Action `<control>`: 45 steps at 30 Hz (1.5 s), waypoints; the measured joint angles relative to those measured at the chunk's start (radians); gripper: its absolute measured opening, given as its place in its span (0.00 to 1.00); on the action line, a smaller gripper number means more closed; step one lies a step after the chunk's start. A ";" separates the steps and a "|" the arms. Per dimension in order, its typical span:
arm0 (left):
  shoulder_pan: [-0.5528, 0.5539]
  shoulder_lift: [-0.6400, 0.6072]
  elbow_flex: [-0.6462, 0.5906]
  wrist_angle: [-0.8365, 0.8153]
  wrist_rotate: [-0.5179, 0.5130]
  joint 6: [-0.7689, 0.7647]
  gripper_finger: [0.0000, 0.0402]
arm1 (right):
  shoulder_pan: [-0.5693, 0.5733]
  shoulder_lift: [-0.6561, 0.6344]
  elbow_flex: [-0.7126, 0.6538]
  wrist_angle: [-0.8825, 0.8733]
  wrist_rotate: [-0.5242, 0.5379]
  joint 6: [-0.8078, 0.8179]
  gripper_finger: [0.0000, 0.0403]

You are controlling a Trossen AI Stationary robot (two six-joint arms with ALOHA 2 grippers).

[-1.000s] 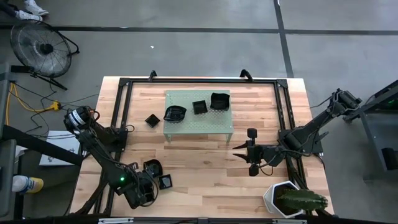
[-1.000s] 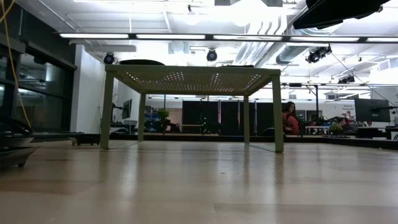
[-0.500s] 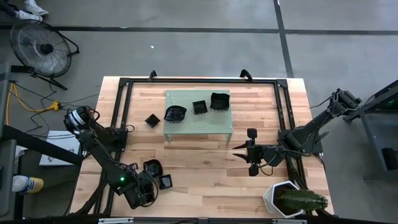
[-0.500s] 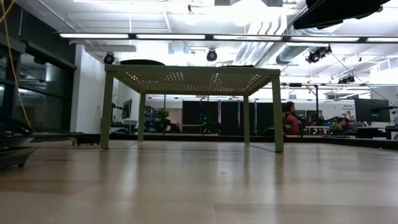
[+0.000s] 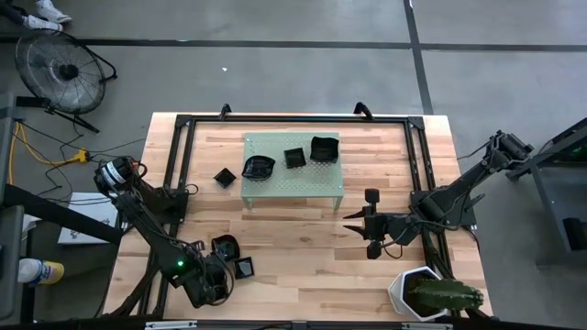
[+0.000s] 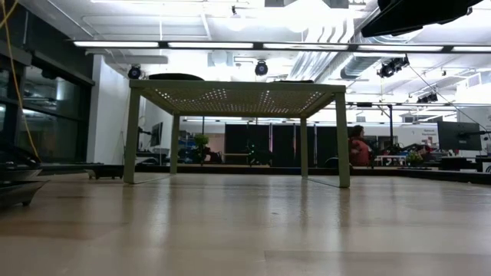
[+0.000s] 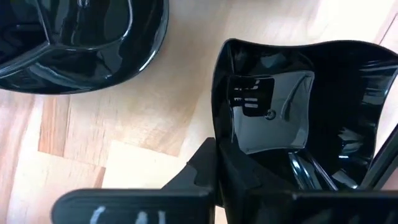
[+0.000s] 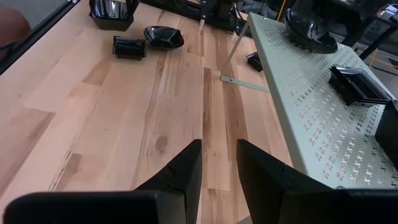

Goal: Pick & Place Mini shaped plates
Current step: Stack the distorted square plate on top of the other distorted square plates on the shelf

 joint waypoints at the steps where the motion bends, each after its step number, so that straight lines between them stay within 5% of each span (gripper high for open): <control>1: 0.000 0.000 0.000 0.002 0.001 0.002 0.00 | 0.000 0.000 0.000 0.000 0.000 0.004 0.23; 10: 0.000 0.000 0.040 0.030 0.002 0.063 0.00 | 0.000 0.000 0.000 0.000 0.000 0.006 0.23; 28: 0.000 0.000 0.174 0.012 -0.248 0.338 0.00 | 0.000 0.000 0.000 -0.001 -0.001 0.015 0.23; 39: 0.000 0.000 0.268 0.022 -0.635 0.760 0.00 | 0.000 0.000 0.000 0.000 -0.001 0.041 0.23; 45: 0.000 0.000 0.307 0.025 -0.955 1.069 0.00 | 0.000 0.002 0.000 0.005 -0.001 0.052 0.23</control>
